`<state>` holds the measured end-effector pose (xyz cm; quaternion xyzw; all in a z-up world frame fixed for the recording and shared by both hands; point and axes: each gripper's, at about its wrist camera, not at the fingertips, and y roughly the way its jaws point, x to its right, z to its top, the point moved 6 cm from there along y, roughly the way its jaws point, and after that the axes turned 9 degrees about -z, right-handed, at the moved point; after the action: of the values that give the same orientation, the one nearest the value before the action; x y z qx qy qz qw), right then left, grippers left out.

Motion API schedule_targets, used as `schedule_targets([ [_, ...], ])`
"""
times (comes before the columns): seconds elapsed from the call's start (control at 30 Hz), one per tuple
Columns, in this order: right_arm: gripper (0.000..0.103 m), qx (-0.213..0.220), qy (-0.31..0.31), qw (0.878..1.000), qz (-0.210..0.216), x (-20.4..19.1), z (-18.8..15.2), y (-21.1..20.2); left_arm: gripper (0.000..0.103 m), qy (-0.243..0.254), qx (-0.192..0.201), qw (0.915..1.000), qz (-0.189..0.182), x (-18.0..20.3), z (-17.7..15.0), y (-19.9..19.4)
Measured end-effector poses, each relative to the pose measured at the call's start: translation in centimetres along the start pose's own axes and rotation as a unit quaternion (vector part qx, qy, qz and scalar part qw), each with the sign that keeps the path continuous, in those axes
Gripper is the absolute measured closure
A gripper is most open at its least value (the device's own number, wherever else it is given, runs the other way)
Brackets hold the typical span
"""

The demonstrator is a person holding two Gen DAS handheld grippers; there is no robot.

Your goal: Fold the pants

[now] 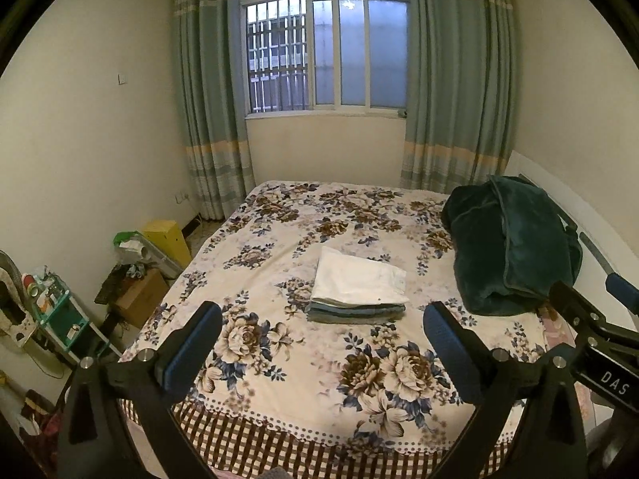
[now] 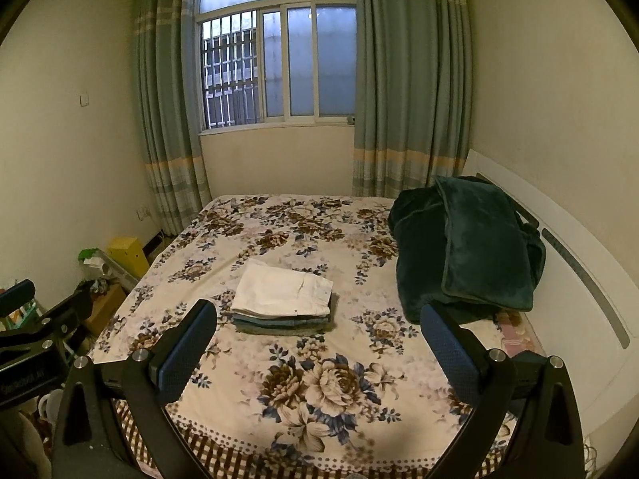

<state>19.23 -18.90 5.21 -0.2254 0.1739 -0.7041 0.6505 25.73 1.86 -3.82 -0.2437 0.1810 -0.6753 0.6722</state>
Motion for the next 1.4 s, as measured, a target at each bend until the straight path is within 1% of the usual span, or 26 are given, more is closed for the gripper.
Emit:
schedule_targets([
  [1.03, 0.0, 0.004, 0.002, 1.0, 0.008, -0.6, -0.1, 0.0, 0.0, -0.003, 0.017, 0.9998, 0.004, 0.0, 1.6, -1.1],
  [1.4, 0.0, 0.006, 0.003, 1.0, 0.008, -1.1, 0.4, -0.3, 0.0, -0.003, 0.018, 0.9998, 0.004, 0.1, 1.4, -1.2],
])
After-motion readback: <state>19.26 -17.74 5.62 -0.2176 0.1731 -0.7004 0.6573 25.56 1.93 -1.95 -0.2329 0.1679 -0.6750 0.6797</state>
